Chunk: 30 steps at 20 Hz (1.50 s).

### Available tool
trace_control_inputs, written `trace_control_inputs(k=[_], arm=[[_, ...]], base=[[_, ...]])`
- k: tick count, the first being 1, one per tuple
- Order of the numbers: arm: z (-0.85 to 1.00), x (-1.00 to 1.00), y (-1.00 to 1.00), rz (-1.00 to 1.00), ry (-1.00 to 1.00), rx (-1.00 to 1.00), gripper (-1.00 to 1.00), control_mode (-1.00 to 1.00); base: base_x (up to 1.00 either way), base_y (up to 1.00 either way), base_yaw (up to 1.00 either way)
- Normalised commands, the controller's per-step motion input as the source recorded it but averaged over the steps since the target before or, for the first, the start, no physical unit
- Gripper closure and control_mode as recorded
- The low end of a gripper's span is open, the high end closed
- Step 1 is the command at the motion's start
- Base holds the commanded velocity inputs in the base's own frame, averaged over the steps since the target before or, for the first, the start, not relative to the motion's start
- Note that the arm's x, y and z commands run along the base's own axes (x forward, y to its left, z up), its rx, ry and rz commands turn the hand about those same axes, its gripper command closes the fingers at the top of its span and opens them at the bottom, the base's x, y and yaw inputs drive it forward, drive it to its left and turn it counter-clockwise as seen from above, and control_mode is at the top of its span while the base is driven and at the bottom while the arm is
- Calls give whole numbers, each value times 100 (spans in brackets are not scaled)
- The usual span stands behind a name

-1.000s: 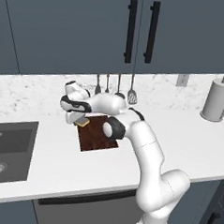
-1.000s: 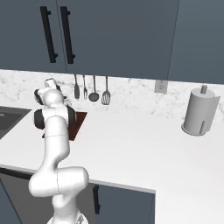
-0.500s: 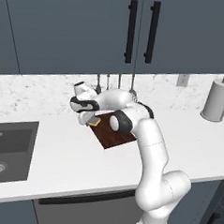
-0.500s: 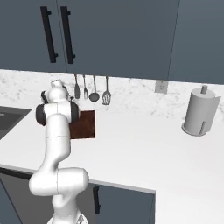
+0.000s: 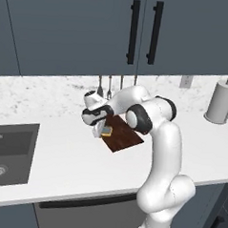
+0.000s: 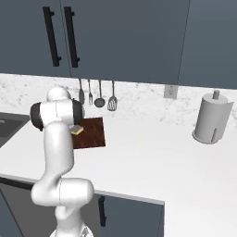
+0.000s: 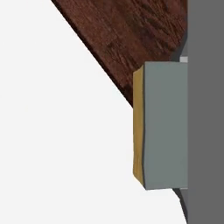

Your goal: Pick up the sponge from the counter and clean the cutting board by briefly scrubbing or pressing down on the cutting board. Once finished, release the sponge.

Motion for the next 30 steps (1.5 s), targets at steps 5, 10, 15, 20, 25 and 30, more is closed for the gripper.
trace_control_inputs(k=[5,10,15,20,25,30], arm=[[34,-76,-3,38,0,6,100,-100],[67,-78,10,40,0,4,100,-100],[49,-45,43,24,9,13,100,-100],[-5,-20,89,13,3,11,-100,-100],[-1,7,57,13,5,3,-100,-100],[0,13,-2,13,2,0,-100,-100]], base=[[0,0,0],[0,0,0],[0,0,0],[0,0,0],[0,0,0],[0,0,0]])
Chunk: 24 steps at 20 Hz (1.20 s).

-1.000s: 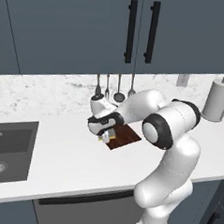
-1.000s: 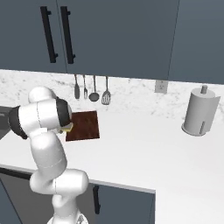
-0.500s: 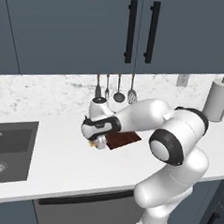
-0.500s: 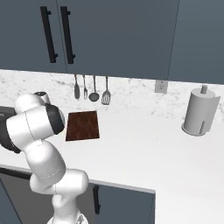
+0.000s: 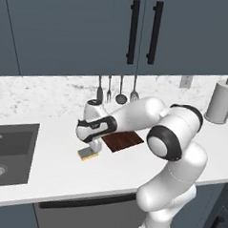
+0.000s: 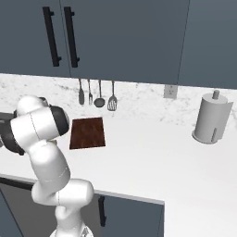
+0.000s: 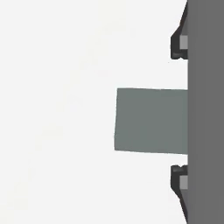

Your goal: Pick up the sponge from the counter and clean the cutting board by briefly scrubbing or pressing down on the cutting board. Once finished, release the sponge.

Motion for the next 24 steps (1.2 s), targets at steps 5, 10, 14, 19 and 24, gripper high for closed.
trace_control_inputs(k=[5,10,14,19,24], arm=[[11,-8,-36,12,0,0,-100,-100],[33,-52,-70,-6,7,7,-100,-100],[37,-74,-77,-34,15,13,-100,-100],[39,-43,-69,-40,21,8,-100,-100],[26,-32,-63,-39,21,2,-100,-100]], base=[[0,0,0],[0,0,0],[0,0,0],[0,0,0],[0,0,0]])
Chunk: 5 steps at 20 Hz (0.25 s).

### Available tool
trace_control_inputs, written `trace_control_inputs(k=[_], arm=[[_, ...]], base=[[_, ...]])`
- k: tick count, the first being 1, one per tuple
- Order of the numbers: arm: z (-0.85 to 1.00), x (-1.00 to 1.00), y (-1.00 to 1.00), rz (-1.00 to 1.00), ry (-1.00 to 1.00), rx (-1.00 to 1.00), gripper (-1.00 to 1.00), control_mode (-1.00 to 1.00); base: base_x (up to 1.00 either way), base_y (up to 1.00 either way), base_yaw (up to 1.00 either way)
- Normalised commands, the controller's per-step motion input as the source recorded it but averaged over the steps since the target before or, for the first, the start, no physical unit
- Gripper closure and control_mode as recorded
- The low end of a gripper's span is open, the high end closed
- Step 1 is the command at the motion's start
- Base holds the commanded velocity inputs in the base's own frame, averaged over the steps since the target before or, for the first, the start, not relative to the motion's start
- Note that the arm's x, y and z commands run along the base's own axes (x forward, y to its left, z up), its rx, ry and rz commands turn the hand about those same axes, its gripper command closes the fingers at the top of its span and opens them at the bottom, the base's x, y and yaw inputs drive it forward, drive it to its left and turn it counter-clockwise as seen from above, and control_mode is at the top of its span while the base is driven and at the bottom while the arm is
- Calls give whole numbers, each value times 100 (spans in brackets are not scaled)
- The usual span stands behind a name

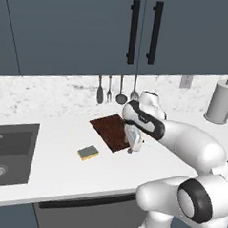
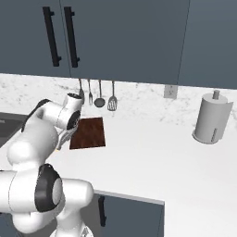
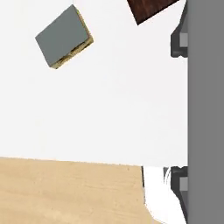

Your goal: Pick up the sponge from the counter and clean the cutting board by briefly scrubbing or pressing down on the cutting board. Once finished, release the sponge.

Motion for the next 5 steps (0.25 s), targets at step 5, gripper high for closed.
trace_control_inputs(k=[5], arm=[[9,-46,-64,-51,18,8,-100,-100]], base=[[0,0,0]])
